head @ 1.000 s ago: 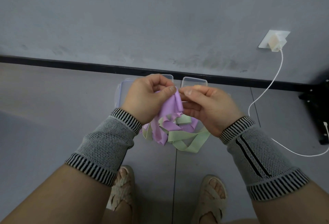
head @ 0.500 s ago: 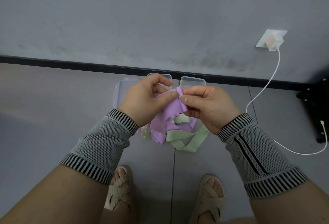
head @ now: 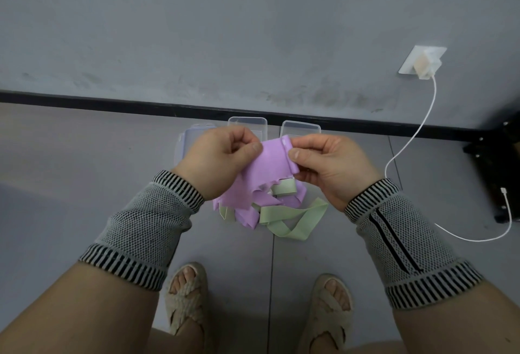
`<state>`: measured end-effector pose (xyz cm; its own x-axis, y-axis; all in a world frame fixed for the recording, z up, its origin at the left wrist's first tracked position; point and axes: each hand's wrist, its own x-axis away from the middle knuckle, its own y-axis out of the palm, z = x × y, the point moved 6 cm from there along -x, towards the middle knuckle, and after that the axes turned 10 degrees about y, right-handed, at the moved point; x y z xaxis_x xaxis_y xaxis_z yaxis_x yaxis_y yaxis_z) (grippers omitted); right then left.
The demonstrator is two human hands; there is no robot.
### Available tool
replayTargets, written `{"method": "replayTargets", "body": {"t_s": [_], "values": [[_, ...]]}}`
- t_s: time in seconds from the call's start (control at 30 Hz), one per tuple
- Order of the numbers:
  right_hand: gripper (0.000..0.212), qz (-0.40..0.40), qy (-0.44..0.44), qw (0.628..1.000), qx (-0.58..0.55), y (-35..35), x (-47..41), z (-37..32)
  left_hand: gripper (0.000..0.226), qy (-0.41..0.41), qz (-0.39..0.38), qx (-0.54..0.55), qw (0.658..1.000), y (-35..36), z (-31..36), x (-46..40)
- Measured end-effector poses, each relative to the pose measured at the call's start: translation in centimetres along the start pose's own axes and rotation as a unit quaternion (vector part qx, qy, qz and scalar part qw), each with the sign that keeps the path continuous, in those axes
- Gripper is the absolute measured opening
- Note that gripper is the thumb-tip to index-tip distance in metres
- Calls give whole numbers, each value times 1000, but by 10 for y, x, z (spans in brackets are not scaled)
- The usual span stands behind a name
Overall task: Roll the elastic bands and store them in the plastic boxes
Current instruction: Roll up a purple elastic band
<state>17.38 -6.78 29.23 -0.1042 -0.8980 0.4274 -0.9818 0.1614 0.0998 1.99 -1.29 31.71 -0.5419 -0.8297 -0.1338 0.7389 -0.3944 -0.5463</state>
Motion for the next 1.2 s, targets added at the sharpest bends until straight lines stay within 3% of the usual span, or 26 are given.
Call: {"method": "replayTargets", "body": {"t_s": [0.4, 1.2], "values": [[21, 7, 22, 998, 56, 3, -1, 4, 25, 27, 10, -46, 999, -2, 3, 1], [22, 24, 5, 1000, 8, 2, -2, 1, 29, 38, -19, -68, 997, 3, 9, 0]]}}
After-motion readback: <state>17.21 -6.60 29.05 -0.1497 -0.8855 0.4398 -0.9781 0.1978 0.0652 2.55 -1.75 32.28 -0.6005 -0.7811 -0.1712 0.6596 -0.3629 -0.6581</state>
